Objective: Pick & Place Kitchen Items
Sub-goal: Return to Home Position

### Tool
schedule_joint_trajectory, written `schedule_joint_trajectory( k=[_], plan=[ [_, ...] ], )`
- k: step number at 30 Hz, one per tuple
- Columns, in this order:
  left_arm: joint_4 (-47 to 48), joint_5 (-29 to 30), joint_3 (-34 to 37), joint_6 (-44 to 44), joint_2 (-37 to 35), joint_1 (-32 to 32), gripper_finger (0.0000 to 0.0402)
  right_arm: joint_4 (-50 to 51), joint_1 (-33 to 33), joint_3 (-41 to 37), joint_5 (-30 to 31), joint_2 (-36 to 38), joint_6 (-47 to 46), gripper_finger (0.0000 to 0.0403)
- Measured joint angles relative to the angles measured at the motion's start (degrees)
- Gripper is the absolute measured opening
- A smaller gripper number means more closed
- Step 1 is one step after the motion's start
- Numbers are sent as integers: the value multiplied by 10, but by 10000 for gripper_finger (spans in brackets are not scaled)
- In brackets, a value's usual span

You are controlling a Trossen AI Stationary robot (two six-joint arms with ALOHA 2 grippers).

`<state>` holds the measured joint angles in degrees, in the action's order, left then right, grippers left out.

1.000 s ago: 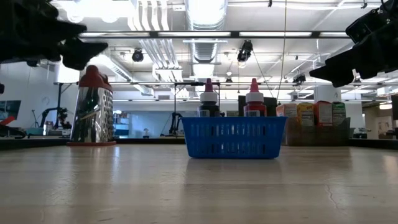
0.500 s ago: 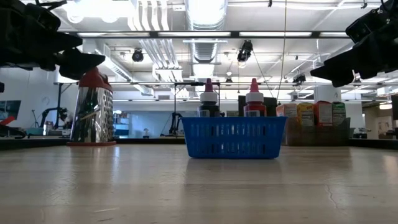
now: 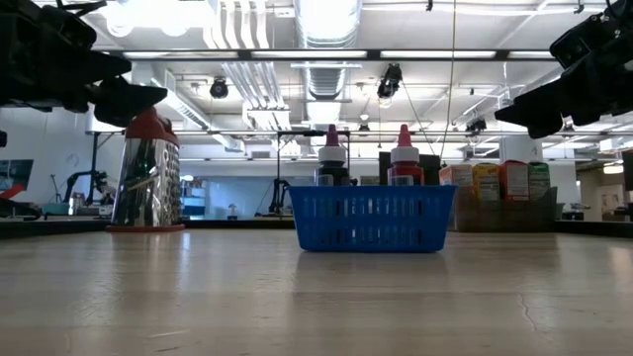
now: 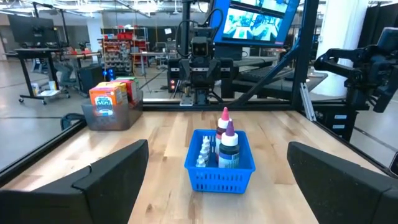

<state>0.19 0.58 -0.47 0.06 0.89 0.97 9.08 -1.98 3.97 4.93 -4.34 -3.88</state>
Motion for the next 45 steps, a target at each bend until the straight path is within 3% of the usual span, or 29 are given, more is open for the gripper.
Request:
schedule_joint_trajectory(
  k=[7,45],
  plan=[
    [1,0,0,0,0,0,390,0,0,0,0,0,-1,227],
    [2,1,1,0,0,0,390,0,0,0,0,-23,-1,355]
  ],
)
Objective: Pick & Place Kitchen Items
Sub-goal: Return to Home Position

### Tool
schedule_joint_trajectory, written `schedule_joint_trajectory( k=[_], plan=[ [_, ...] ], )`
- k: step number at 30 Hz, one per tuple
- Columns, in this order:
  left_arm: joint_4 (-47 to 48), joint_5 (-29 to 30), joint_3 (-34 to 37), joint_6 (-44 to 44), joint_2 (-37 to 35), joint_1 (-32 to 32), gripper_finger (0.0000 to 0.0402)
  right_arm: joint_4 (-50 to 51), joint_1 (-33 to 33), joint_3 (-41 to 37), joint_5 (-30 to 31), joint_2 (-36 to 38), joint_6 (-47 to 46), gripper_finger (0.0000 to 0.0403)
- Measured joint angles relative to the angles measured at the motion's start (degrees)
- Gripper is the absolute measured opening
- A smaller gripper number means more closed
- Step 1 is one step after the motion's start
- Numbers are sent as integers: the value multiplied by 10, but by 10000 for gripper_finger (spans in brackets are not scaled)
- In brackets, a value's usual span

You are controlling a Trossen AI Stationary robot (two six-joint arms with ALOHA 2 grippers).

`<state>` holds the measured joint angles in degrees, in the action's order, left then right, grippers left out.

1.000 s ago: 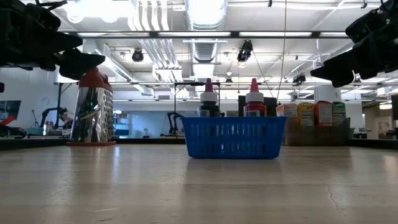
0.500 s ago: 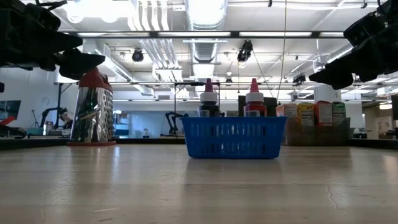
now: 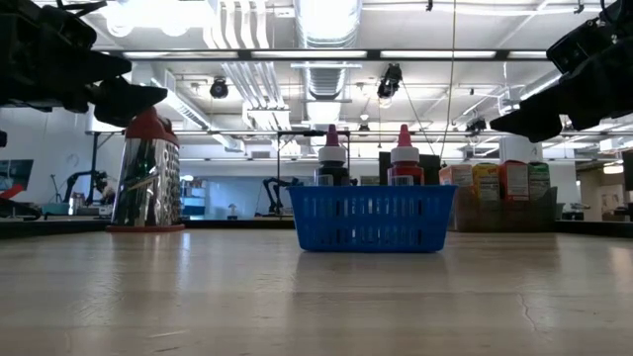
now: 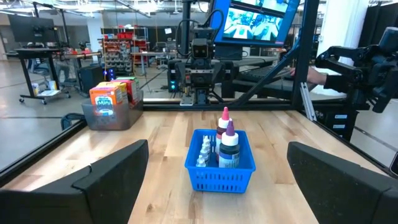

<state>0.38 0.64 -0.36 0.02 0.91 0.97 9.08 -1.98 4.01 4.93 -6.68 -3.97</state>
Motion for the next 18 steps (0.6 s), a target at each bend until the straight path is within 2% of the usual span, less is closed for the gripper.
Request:
schedule_joint_trajectory(
  k=[6,18],
  plan=[
    [0,0,0,0,0,0,390,0,0,0,0,0,1,359],
    [0,0,0,0,0,0,390,0,0,0,0,0,0,323]
  ],
)
